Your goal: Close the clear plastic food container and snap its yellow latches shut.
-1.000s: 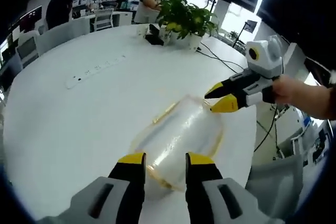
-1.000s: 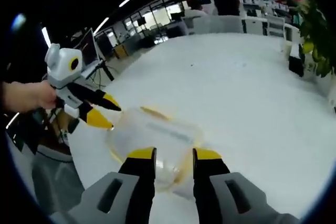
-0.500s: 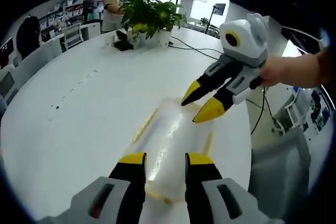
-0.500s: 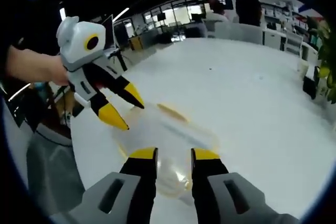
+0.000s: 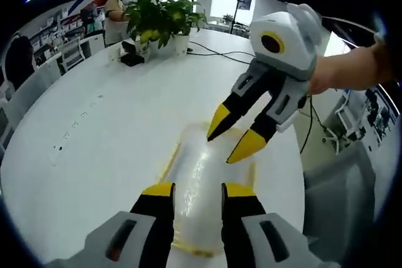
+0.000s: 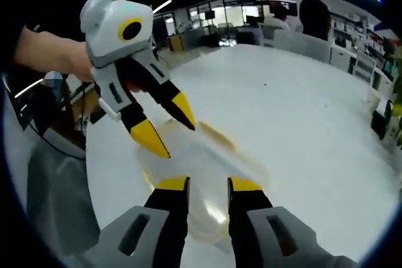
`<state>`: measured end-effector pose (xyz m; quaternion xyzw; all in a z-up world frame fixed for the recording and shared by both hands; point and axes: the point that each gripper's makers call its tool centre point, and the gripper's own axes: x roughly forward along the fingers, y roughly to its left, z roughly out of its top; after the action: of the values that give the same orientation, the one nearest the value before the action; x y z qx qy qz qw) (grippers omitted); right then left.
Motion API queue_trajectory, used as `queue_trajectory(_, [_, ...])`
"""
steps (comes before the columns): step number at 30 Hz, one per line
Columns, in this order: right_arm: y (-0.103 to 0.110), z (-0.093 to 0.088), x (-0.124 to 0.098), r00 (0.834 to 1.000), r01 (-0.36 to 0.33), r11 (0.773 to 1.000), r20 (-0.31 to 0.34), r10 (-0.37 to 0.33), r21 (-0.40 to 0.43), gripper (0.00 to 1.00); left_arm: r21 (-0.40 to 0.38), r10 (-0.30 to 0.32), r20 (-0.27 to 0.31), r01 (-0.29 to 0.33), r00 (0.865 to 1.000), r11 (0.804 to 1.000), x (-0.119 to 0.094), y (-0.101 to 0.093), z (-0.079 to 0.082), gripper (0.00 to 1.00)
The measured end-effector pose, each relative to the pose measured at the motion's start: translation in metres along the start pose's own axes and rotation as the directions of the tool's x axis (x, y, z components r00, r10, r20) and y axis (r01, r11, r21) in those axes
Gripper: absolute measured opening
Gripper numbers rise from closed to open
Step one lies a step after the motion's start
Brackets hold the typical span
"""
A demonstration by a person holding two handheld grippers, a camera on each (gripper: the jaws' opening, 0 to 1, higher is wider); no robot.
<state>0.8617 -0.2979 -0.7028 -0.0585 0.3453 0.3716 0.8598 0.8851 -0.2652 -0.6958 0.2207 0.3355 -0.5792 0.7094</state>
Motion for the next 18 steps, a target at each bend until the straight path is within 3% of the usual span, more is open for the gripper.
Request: queue_trajectory(18, [0.020, 0.000, 0.008, 0.998, -0.055, 0.986, -0.029, 0.051, -0.158, 0.21, 0.022, -0.012, -0.018, 0.013, 1.000, 1.000, 0.012, 0.003, 0.000, 0.22])
